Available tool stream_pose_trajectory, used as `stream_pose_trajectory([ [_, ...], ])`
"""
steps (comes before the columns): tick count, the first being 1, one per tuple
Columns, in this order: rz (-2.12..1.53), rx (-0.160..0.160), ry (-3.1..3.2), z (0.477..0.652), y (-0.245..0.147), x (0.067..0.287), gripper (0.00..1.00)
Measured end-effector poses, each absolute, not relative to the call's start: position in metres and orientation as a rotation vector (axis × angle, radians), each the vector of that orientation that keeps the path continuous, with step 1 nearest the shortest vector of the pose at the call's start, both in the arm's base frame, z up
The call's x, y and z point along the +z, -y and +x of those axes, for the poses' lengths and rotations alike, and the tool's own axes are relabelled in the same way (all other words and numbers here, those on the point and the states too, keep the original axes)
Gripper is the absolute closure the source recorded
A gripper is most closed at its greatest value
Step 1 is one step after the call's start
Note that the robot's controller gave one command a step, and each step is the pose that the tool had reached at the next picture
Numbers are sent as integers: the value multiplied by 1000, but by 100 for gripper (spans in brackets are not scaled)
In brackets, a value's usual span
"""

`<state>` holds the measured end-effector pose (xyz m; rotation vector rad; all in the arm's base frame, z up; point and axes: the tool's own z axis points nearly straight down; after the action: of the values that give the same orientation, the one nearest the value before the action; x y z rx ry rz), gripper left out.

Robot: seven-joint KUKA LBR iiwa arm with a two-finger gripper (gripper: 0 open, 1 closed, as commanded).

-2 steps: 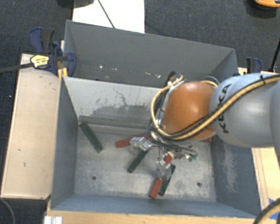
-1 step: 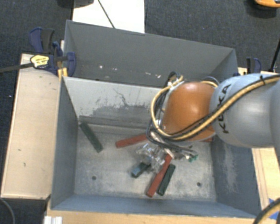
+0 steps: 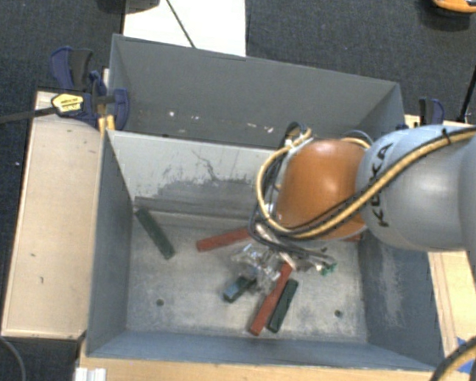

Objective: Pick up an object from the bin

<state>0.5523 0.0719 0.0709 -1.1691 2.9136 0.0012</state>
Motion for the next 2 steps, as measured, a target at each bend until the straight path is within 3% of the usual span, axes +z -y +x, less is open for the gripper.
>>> stream_pose_trajectory([
  [2,-1168,1,-2914,552,-72,71,100],
])
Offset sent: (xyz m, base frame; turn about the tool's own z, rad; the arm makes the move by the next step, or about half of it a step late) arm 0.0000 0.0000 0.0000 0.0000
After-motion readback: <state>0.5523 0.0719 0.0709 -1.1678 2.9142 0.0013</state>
